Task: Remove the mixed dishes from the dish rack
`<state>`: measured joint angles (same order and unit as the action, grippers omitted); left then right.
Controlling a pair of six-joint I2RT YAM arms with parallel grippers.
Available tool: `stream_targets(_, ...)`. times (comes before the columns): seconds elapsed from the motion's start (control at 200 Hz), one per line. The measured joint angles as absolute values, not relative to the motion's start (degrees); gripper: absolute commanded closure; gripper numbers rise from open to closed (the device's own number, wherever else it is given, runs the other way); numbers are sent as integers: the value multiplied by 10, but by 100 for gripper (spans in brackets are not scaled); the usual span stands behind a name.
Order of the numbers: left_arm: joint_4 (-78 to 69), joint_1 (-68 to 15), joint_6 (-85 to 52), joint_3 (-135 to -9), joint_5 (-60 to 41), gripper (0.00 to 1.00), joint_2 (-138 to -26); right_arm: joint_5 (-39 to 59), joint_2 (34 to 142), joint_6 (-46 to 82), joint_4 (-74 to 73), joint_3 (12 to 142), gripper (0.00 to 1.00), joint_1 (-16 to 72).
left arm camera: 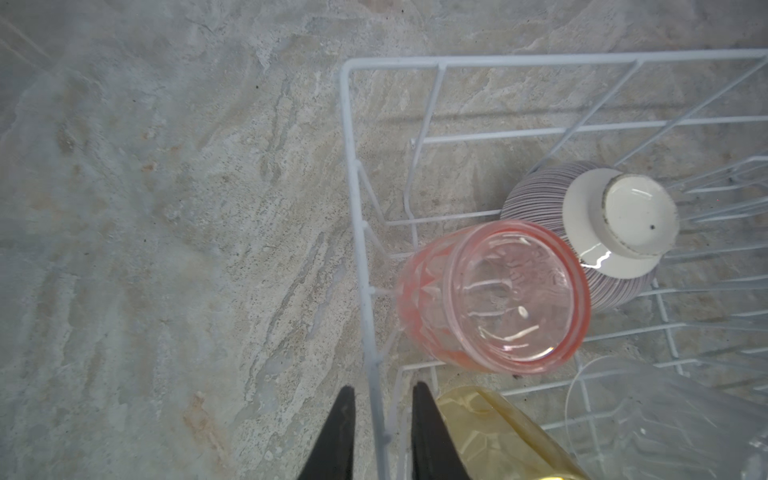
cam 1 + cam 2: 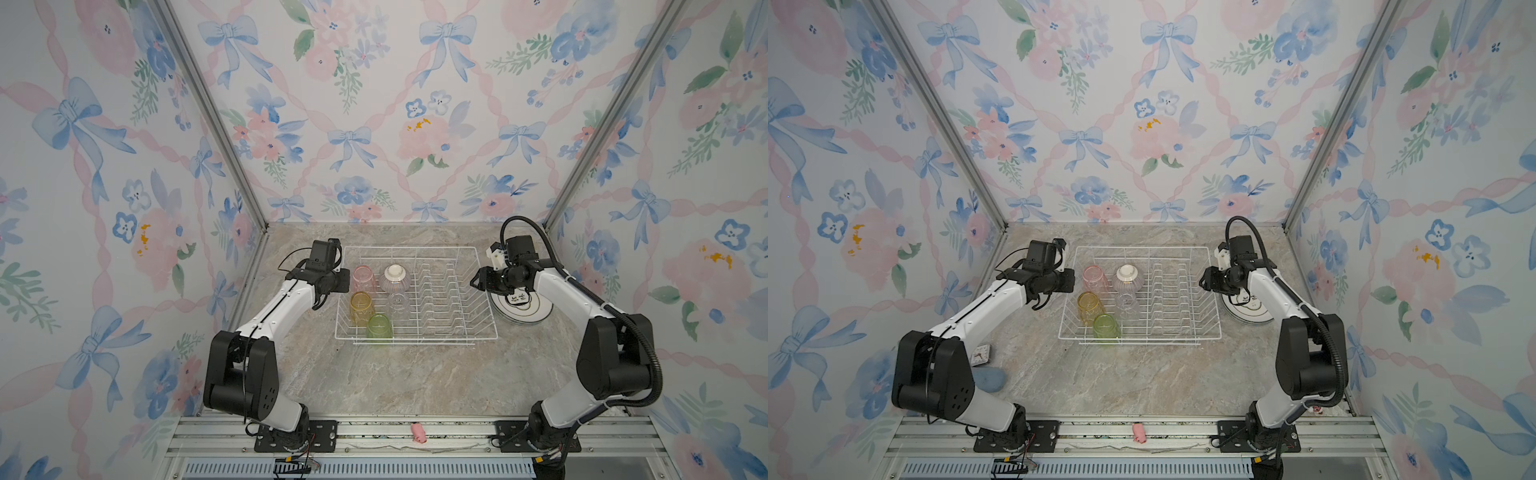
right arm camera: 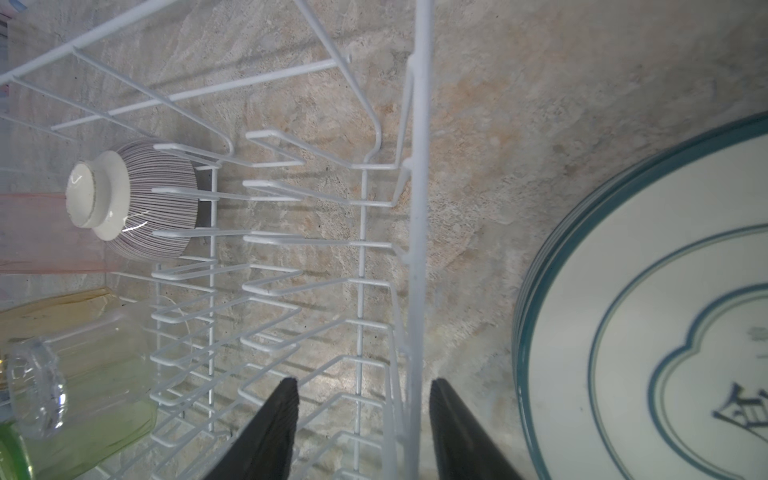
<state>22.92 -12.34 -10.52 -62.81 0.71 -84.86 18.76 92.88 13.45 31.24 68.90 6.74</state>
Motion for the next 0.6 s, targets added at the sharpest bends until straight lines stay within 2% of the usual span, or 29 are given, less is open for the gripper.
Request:
stream_targets(0.13, 229, -123, -105, -633, 13, 78, -809, 183, 917, 134, 313, 689, 46, 62)
stream_targets(0.26, 229, -123, -102, -634, 15, 87, -768, 169, 900, 130, 327, 691, 66, 55)
stream_targets(0.32, 231, -123, -101, -635, 15, 88, -755, 163, 893, 126, 338, 697, 73, 53)
stream_targets(0.495, 245, -126, -101, -643, 5, 89, -749, 149, 879, 125, 370, 729, 100, 53)
stream_targets(0.6, 257, -138, -101, -648, 2, 89, -753, 144, 874, 126, 386, 735, 100, 53)
